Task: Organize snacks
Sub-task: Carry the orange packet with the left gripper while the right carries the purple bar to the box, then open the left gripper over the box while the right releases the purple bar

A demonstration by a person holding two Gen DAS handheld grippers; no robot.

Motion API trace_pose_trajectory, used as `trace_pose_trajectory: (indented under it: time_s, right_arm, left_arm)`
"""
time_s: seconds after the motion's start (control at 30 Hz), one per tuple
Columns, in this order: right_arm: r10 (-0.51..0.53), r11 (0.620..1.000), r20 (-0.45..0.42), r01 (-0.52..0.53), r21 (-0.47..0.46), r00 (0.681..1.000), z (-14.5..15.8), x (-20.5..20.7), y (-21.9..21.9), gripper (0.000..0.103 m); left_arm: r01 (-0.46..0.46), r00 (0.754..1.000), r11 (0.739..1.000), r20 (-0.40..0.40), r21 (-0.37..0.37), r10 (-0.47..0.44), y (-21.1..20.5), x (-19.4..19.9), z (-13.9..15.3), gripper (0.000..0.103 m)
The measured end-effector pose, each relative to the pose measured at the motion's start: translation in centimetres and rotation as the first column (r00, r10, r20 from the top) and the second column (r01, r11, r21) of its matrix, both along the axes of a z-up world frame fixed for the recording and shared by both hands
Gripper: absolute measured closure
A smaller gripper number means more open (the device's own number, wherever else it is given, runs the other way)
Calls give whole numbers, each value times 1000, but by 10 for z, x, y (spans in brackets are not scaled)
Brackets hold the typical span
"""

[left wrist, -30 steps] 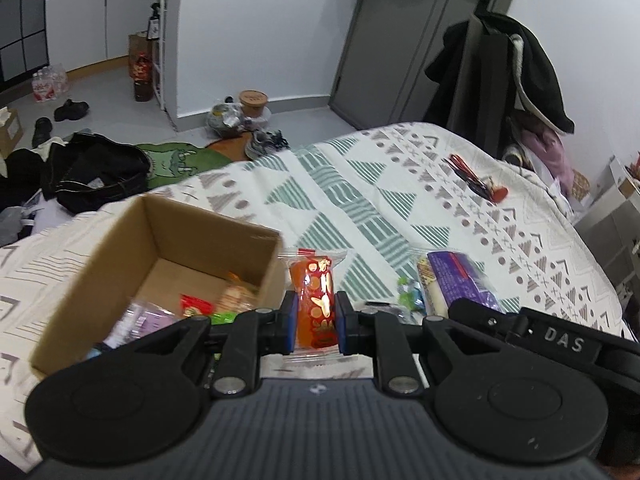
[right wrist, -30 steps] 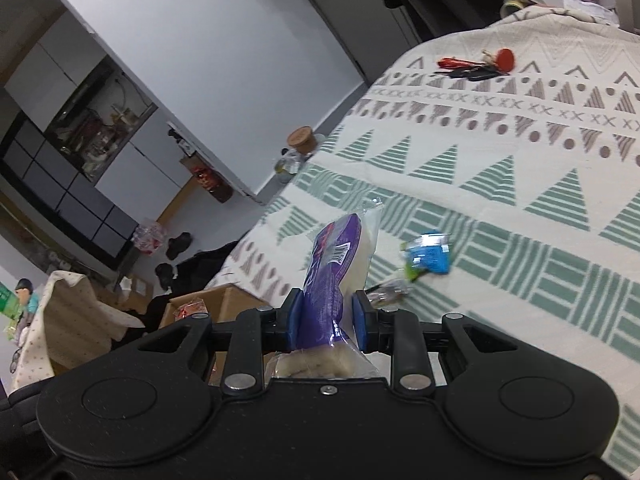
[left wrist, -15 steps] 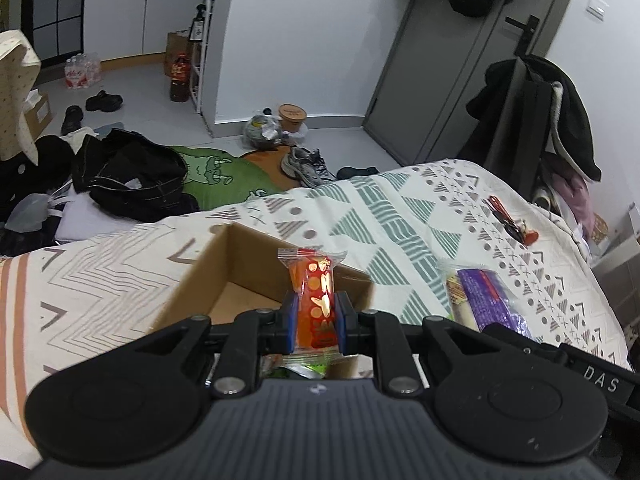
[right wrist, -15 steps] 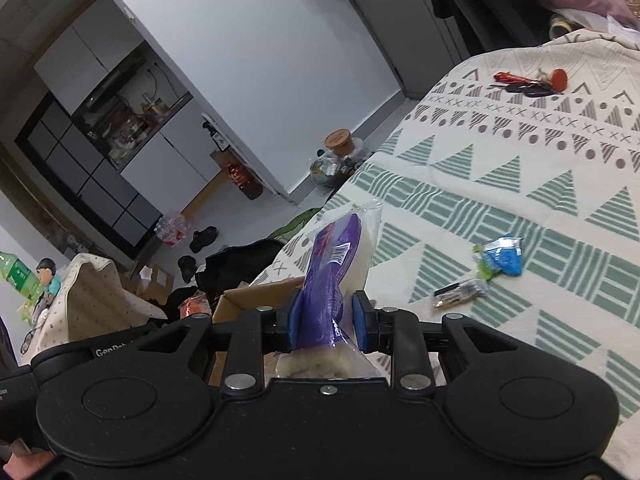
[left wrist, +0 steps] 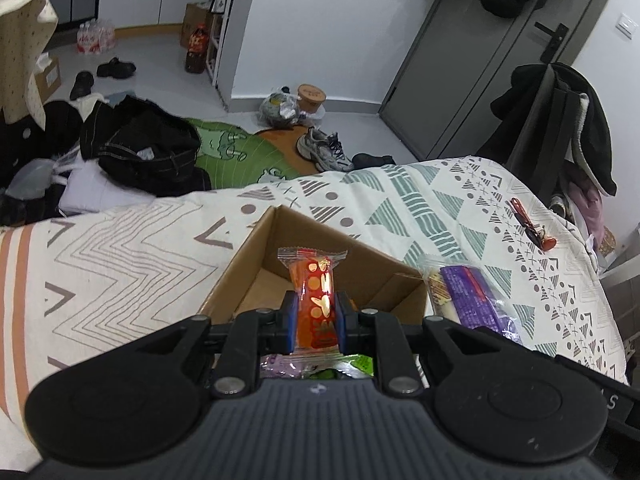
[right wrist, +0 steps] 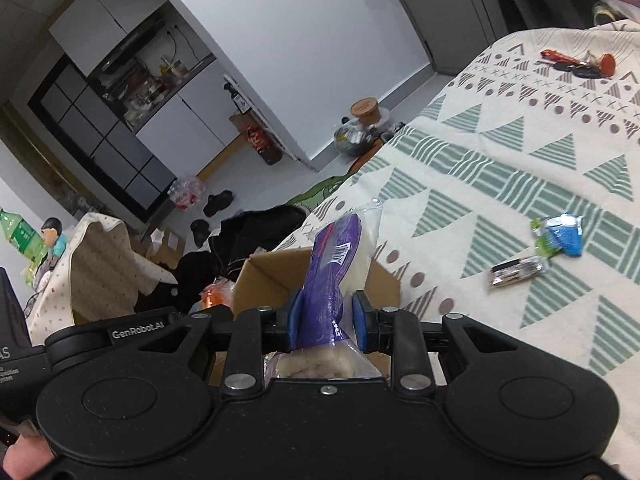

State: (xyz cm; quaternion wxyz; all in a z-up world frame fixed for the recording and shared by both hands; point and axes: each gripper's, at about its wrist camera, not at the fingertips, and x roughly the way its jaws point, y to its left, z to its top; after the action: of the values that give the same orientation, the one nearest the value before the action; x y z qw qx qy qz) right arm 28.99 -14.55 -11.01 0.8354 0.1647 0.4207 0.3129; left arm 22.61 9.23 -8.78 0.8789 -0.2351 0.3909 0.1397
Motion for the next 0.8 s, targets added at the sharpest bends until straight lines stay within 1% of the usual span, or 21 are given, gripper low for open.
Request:
trace_pose_trajectory:
  time_s: [0.07,0.13,0.17,0.2,0.27,0.3,0.43,0.5,0.67,0.73,0.8]
  right_arm:
    - [11,1000,-5,-10,7,1000,0,1,6,77]
    - [27,999,-4,-27,44,1000,1,2,11,76]
    - [43,997,4,-43,59,999,3,1,14,71]
    - [62,996,13,-63,67,998,5,0,17,52]
    - [54,996,34,-56,73,998,7,-2,18,29]
    - [44,997,48,-48,66,998,8,-3,18,29]
    - [31,998,9,-31,50,999,0,4,13,29]
    - [16,999,-2,-16,33,1000,-4,6,9,29]
    - [5,1000,-15,-4,18,1000,-8,7,2,29]
    - [3,1000,-14,-3,10,1000,-7,8,0,29]
    - [1,1000,-11,-1,6,1000,-7,9,-3,29]
  left_arm:
    - [0,1000,1000,-4,-9,0,4,1,-3,85]
    - [0,1000,1000,-7,-12,-1,9,1,-4,85]
    - [1,1000,1000,-8,-15,-1,12,2,-4,85]
    - [0,1000,1000,-9,-17,0,13,3,-5,85]
    - [0,1000,1000,-12,-22,0,15,5,-6,85]
    - [2,1000,1000,-12,-25,-3,16,6,-7,85]
    - [22,1000,999,-16,-28,-22,13,11,-11,84]
    - [23,1000,1000,-18,-15,-23,11,15,-12,80]
    - [11,999,1000,-44,-16,-12,11,16,-14,77]
    - [8,999,1000,-49,-2,-9,9,16,-13,73]
    - [6,999,1000,-50,5,-6,7,16,-12,66]
